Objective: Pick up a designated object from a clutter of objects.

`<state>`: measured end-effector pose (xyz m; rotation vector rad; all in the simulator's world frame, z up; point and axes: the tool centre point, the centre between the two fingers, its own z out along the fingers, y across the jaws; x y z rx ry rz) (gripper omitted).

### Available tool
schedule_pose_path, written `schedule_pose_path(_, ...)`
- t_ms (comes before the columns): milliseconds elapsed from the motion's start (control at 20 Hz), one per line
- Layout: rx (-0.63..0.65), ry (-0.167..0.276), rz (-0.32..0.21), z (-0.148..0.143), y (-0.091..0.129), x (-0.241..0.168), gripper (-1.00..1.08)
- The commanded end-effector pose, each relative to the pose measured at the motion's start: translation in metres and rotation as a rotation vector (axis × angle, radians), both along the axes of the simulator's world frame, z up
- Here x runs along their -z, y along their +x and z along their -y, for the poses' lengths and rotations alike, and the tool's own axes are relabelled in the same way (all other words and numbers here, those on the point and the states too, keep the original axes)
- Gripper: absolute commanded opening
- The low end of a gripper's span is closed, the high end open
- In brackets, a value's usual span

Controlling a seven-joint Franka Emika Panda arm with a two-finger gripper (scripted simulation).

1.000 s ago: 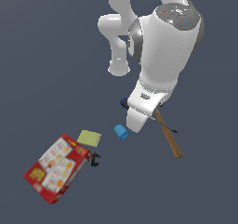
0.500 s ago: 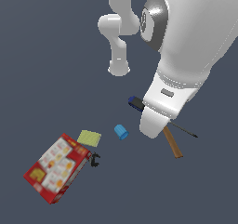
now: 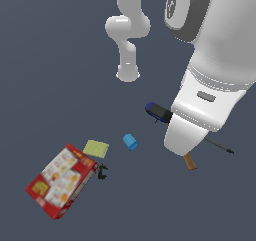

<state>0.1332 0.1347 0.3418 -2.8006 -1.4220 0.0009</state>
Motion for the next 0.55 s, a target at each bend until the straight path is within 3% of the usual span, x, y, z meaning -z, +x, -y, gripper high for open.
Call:
schedule_pose_path(0, 0.000, 0.000, 0.001, -0.0024, 0.0042, -0.0055, -1.00)
schedule_pose_path(500, -0.001, 0.000, 0.001, -0.0063, 0.0103, -0.0125, -1.00)
